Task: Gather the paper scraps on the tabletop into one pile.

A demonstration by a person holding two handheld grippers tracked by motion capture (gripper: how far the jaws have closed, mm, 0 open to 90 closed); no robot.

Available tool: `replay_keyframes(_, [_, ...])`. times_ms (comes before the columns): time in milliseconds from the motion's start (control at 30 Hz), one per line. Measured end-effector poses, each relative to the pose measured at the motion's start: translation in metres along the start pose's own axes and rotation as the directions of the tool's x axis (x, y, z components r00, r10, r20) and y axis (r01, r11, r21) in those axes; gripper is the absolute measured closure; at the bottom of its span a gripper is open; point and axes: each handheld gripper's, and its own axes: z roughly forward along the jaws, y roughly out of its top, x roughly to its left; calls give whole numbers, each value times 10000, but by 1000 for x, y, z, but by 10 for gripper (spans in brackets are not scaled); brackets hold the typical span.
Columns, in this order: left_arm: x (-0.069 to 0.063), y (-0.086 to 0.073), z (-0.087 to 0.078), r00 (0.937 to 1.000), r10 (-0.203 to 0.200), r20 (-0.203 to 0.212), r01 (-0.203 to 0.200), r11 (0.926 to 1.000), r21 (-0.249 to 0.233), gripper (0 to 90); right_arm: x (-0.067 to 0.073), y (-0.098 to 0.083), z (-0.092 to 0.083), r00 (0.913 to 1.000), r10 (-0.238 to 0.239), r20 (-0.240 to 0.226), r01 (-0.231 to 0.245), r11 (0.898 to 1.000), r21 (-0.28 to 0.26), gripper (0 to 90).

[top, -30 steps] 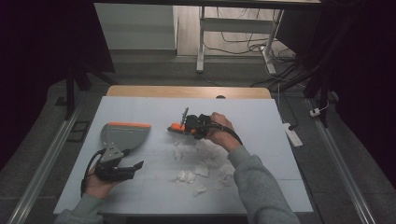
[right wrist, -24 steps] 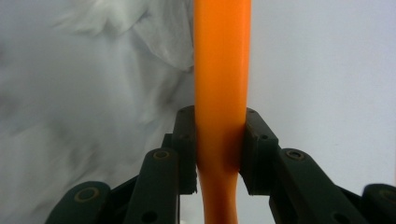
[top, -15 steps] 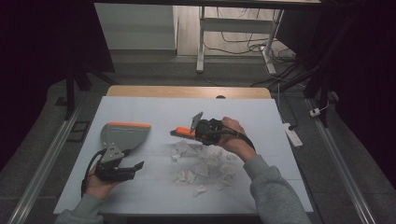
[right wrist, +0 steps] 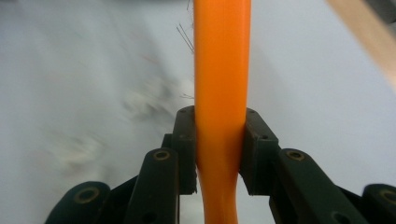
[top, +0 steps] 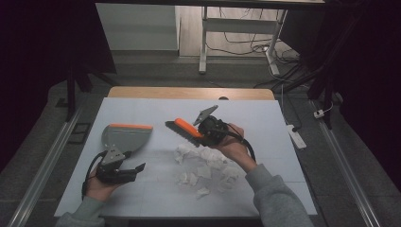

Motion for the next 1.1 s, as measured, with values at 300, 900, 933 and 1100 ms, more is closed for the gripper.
replay_keyframes(300, [0,-1,-1,10000,16,-28,-16,10000,-20,288,29,21,47,9562,2022,-2114,-2006,9792,294,706])
replay_keyframes(900, [-1,-1,2,9999,134,16,-134,9999,67,290,-15,-35,33,8939,4297,-1279,-4125,9000,1410,707])
replay_keyframes(933, [-1,-1,2,9999,136,13,-136,9999,79,289,-15,-36,27,8970,4234,-1270,-4091,9040,1243,707])
replay_keyframes(1100, [0,-1,1,10000,46,-27,-46,10000,28,289,-12,-28,-8,9187,3695,-1394,-3702,9287,213,707])
